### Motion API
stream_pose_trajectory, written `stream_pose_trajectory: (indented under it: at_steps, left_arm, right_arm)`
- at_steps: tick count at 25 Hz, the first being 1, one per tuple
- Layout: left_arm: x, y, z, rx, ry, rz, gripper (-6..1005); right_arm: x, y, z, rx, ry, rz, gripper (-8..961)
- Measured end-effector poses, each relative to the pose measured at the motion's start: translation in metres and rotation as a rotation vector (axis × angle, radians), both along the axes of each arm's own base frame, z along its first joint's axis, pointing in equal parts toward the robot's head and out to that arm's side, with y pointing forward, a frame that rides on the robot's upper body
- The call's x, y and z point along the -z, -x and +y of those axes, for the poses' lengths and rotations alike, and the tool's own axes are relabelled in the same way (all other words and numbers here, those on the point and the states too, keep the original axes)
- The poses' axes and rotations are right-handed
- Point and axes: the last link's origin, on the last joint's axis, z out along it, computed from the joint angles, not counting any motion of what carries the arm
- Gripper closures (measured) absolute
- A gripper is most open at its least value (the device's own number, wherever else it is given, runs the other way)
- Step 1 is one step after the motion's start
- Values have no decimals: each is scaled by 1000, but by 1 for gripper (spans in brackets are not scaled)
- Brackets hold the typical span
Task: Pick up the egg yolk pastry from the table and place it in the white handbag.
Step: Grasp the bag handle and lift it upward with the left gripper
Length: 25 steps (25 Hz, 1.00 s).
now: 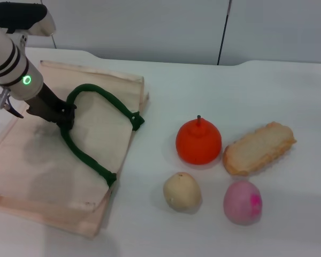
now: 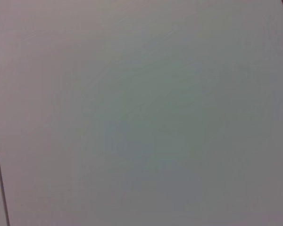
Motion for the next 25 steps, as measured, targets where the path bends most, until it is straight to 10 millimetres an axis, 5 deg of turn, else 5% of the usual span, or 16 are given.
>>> stream_pose_trajectory:
  at_steps: [16,25]
  left_arm:
    - [12,-3,1,41,-29,-36,859]
    - [-31,-4,-16,117,-172,-262,861]
  right_arm:
    - [-1,-11,-7,32,0,-5,75]
    - [-2,-11,-7,31,-1,-10,76]
